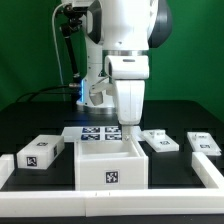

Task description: Assemble cabinet

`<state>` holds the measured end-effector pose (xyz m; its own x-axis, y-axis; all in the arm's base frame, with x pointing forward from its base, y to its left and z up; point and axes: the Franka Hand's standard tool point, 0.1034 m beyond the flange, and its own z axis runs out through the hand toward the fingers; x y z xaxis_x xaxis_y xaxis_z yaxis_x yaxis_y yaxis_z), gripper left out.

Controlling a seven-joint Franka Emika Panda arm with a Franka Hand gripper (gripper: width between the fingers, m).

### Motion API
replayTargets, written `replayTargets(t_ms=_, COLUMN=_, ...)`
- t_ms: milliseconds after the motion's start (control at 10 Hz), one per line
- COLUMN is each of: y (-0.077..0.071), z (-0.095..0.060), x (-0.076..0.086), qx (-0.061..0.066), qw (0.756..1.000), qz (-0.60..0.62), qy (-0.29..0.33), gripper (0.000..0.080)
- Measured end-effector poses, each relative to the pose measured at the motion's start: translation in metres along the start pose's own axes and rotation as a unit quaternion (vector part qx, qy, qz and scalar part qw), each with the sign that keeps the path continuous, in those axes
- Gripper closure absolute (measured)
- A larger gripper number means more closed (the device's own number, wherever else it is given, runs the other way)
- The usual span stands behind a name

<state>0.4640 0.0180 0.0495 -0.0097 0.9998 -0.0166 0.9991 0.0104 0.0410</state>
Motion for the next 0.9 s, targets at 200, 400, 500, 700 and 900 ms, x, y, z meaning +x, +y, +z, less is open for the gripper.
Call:
replayTargets(t_ms=200, y=-0.006, z=0.009, x=-0.002, qx=0.005, qw=1.000, qz=0.003, qy=0.002, gripper=0.0001)
replayTargets(t_ms=400, y=-0.007, z=0.014, x=-0.008, qx=0.009, qw=1.000, qz=0.008, qy=0.001, gripper=0.0001)
replayTargets(t_ms=500, y=-0.005, z=0.018, x=-0.009, qx=0.010, qw=1.000, qz=0.013, qy=0.002, gripper=0.0001)
replayTargets(t_ms=700, y=-0.003, z=0.019, x=-0.008, qx=0.010, qw=1.000, qz=0.020, qy=0.002, gripper=0.0001)
replayTargets(t_ms=900, y=-0.003, z=0.019, x=-0.008, qx=0.011, qw=1.000, qz=0.021, qy=0.002, gripper=0.0135)
